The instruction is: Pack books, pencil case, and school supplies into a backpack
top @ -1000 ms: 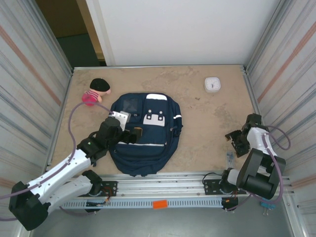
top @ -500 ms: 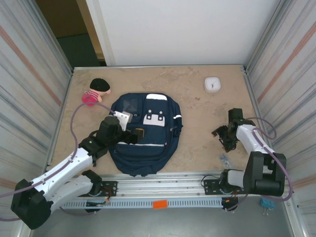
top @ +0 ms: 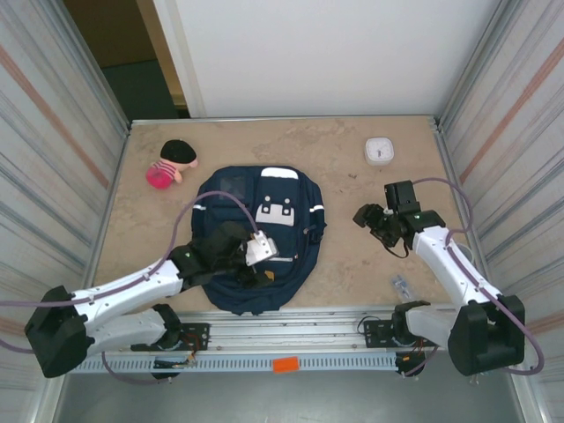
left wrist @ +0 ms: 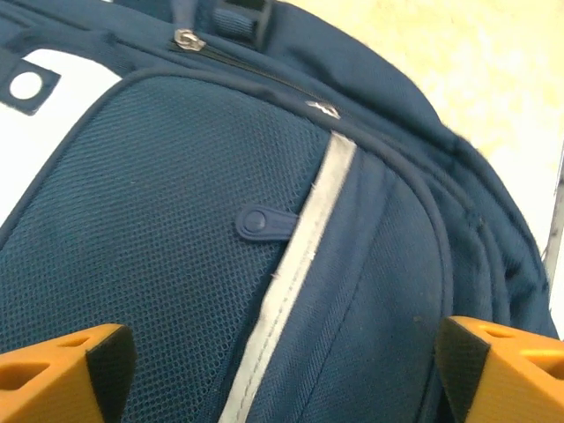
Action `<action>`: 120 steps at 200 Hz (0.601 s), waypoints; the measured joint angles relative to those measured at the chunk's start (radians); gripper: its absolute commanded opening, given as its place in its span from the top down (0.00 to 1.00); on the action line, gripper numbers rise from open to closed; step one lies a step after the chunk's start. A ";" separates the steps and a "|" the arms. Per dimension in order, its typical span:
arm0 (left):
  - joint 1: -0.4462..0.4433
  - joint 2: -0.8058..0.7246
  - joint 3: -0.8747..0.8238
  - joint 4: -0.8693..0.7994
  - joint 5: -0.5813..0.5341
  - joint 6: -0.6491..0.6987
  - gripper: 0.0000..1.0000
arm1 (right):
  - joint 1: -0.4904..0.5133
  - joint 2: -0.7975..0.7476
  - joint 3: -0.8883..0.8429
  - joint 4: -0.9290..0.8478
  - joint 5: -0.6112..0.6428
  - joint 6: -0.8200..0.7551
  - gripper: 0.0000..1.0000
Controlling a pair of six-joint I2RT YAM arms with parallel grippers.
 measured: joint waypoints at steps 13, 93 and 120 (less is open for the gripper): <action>-0.003 0.016 0.001 -0.007 -0.016 0.045 0.09 | 0.021 0.000 -0.019 0.035 -0.015 -0.004 0.33; -0.018 0.105 0.032 -0.009 -0.088 0.154 0.06 | 0.161 0.041 -0.026 0.140 -0.034 -0.075 0.35; -0.045 0.080 0.031 -0.032 -0.063 0.176 0.05 | 0.176 0.041 -0.026 0.156 -0.037 -0.094 0.35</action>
